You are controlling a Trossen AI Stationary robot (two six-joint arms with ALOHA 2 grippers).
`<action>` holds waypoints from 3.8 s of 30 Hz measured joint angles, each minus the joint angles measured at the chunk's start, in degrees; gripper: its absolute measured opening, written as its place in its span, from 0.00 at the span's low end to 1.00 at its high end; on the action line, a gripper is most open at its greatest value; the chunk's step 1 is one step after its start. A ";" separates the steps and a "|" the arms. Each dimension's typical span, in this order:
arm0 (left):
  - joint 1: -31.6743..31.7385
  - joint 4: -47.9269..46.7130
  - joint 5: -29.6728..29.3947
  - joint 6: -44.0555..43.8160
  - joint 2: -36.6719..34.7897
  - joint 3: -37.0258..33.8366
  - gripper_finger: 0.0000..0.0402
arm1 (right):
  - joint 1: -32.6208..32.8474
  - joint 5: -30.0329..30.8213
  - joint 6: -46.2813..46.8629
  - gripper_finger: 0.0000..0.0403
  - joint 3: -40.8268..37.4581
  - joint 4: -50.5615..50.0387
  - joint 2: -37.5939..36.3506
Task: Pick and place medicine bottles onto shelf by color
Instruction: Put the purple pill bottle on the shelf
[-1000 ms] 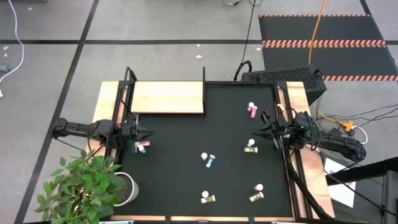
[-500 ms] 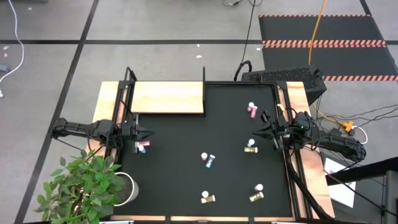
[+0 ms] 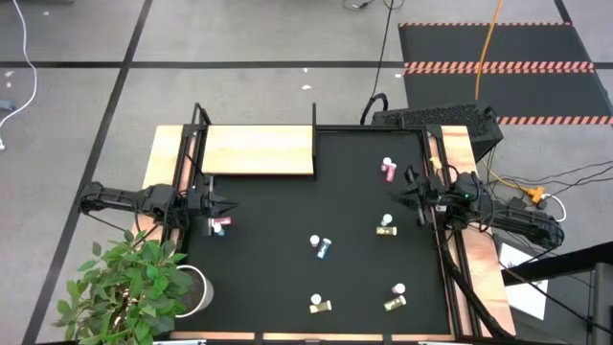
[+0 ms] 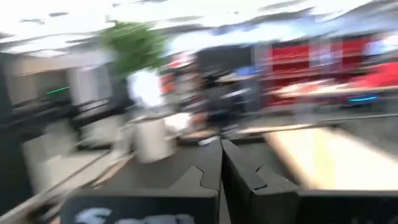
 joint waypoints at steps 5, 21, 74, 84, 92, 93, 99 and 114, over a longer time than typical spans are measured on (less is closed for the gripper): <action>-0.02 -0.01 0.02 0.01 -0.01 -0.02 0.05 | 0.00 16.85 10.48 0.00 0.00 0.46 0.18; 1.46 0.17 -9.20 10.32 0.00 0.00 0.05 | -0.02 39.35 41.63 0.00 0.00 0.75 1.28; 12.37 1.10 -21.78 -45.57 61.89 48.75 0.27 | -0.13 13.33 17.62 0.39 30.97 -27.20 21.67; 18.37 -14.58 -14.53 -36.92 69.75 65.76 0.48 | -0.35 27.31 7.08 0.39 49.98 -46.44 41.18; 24.89 -22.27 -8.08 -26.16 70.35 70.71 0.50 | -7.52 29.46 7.38 0.43 64.43 -63.45 61.14; 26.30 -22.37 -6.22 -25.29 70.18 70.71 0.50 | -8.80 29.47 6.90 0.44 66.21 -65.29 63.26; 32.55 -25.56 3.08 -20.51 70.10 70.71 0.50 | -16.91 28.49 6.24 0.54 71.72 -75.68 73.40; 36.60 -30.89 -2.51 -0.78 70.14 70.71 0.50 | -20.72 23.33 5.94 0.58 65.29 -74.40 83.70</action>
